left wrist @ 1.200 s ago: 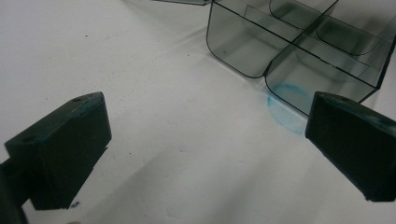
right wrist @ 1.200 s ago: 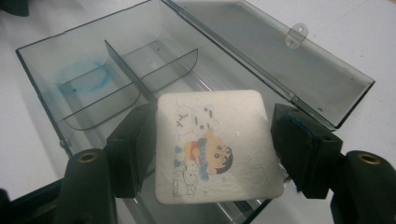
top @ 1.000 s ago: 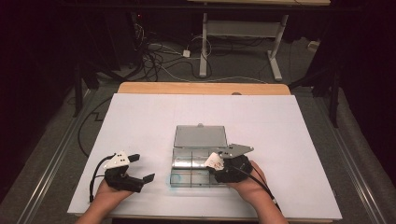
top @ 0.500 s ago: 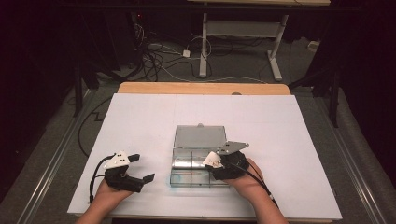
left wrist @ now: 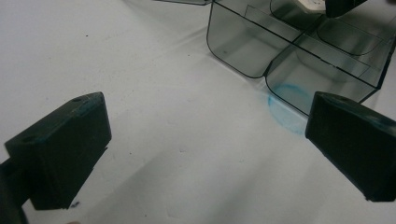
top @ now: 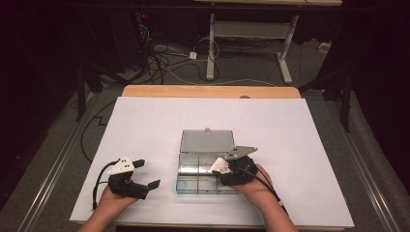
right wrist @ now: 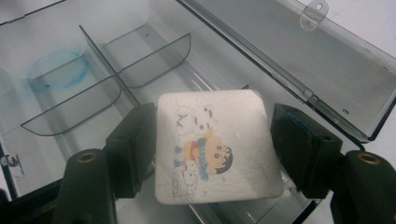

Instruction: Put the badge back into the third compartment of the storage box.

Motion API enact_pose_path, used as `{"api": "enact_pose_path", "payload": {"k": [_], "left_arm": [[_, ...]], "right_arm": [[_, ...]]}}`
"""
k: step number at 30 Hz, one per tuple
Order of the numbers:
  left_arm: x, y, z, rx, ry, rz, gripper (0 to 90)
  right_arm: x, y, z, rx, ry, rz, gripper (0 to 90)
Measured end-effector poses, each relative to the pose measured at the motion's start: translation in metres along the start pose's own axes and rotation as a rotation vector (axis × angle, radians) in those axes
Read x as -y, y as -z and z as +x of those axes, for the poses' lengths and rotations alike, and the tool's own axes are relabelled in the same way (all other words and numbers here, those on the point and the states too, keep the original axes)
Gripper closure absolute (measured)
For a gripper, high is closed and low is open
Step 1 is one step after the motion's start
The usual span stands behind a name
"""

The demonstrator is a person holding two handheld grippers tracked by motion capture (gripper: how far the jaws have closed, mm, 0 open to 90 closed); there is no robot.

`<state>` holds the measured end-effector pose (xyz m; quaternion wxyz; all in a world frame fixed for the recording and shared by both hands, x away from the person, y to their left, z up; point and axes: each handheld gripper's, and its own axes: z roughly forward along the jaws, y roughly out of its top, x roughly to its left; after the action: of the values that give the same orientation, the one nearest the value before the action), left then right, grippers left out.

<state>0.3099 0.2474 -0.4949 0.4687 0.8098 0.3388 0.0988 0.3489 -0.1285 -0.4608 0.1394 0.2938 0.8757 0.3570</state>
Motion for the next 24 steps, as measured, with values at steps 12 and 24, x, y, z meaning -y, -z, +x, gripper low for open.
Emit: {"api": "enact_pose_path", "payload": {"k": [12, 24], "left_arm": [[0.0, 0.0, 0.0, -0.001, 0.0, 0.001, 0.1], [0.0, 0.0, 0.0, -0.001, 0.001, 0.002, 0.1]], "right_arm": [[0.0, 0.001, 0.0, 0.008, -0.015, -0.028, 30.0], [0.016, 0.034, 0.011, 0.003, -0.118, -0.163, 73.8]]}}
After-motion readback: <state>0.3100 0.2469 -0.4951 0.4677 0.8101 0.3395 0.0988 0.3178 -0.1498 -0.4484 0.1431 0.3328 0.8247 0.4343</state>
